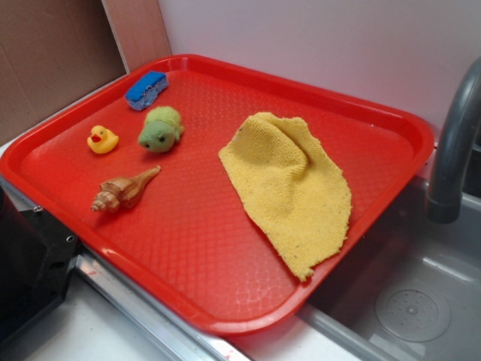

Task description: Grab the green animal.

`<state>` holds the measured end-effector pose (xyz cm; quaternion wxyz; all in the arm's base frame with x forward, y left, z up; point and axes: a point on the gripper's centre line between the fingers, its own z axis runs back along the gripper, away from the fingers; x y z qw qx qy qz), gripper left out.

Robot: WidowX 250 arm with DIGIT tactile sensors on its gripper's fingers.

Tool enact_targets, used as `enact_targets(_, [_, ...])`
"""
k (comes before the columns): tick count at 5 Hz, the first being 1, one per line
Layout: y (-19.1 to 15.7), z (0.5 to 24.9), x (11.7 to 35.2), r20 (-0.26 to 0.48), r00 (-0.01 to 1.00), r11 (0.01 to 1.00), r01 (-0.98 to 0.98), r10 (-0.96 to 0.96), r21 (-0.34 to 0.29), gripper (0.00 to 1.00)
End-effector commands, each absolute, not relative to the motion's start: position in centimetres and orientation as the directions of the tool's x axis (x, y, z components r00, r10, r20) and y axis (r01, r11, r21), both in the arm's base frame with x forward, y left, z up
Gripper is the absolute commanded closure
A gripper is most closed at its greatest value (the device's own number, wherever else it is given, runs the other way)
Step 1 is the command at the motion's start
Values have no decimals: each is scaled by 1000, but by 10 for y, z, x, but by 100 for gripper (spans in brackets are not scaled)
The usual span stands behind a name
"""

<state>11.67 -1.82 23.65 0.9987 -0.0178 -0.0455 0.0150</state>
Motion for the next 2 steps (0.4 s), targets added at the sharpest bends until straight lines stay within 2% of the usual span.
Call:
enact_targets(1, [-18,236,117,90,995,999,-28,32,-37,0])
enact_targets(2, [-14,227,125,110,985,991,-129,132,-36,0])
